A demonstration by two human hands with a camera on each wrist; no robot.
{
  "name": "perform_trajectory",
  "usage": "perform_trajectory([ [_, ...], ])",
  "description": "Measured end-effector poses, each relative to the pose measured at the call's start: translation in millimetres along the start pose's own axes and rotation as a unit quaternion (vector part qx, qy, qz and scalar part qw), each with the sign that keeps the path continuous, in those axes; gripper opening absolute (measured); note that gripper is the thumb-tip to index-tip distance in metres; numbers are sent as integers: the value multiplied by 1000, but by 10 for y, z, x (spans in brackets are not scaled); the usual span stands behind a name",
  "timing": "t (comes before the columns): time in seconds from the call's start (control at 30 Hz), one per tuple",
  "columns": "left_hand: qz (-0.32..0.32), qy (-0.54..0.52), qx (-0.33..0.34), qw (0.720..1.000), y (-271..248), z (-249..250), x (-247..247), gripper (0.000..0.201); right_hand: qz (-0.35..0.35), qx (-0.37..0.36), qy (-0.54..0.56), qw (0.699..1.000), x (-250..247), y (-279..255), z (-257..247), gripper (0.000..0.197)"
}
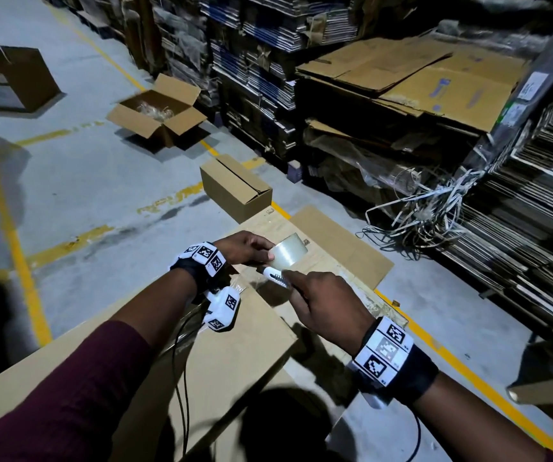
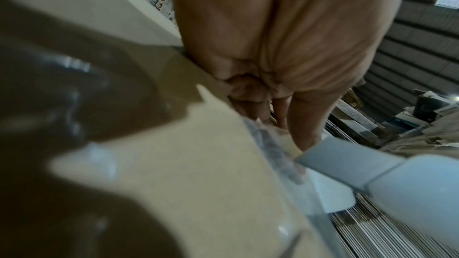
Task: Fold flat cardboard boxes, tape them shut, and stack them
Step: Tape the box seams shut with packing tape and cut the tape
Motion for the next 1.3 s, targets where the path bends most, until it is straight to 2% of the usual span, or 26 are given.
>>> perform_trajectory([
  [0.07, 0, 0, 0, 1000, 10, -7, -6, 31, -34, 5, -18, 999, 9, 24, -8, 42],
  [0.2, 1, -7, 3, 1000, 23, -12, -16, 33, -75, 2, -83, 994, 10, 61, -47, 36],
  [0.37, 8, -18, 8, 1000, 13, -9, -16, 32, -141, 9, -185, 972, 14, 128, -79, 41],
  [0.53, 16, -39, 4, 999, 16, -45, -30, 32, -204, 13, -186, 961, 83, 36, -75, 19],
  [0.6, 23, -40, -1, 999, 19, -62, -38, 35, -201, 29, -185, 962, 165, -36, 59, 15],
  [0.67, 27, -37, -4, 999, 10, -62, -43, 35, -176, 36, -162, 970, 220, -134, 211, 20],
  [0.8, 26, -38, 2, 999, -1, -28, -39, 31, -121, 61, -4, 991, 286, -324, 491, 18],
  [0.9, 27, -49, 2, 998, -14, -14, -26, 30, -117, 81, 119, 983, 458, -370, 651, 20],
  [0.97, 31, -54, 3, 998, -35, 13, -20, 21, -90, 73, 153, 981, 548, -317, 652, 30],
  [1.03, 29, -49, 6, 998, -48, 37, -9, 18, -67, 54, 160, 983, 594, -243, 606, 47],
  [1.1, 26, -42, 10, 999, -54, 48, 0, 21, -64, 39, 145, 987, 629, -182, 574, 53],
  [1.2, 37, -58, 6, 998, -60, 46, -5, 23, -78, 0, 111, 991, 715, -131, 566, 41],
  [1.3, 43, -60, 3, 997, -52, 29, -16, 29, -100, 9, 88, 991, 823, -113, 561, 37],
])
Point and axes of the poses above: each hand's wrist, its own y-axis towards the middle knuckle, its own x-axis out of the palm, z = x × y, the point moved 5 cm from there along y, towards the middle knuckle, and after that the axes turned 8 degrees about x, right-handed, at the moved point
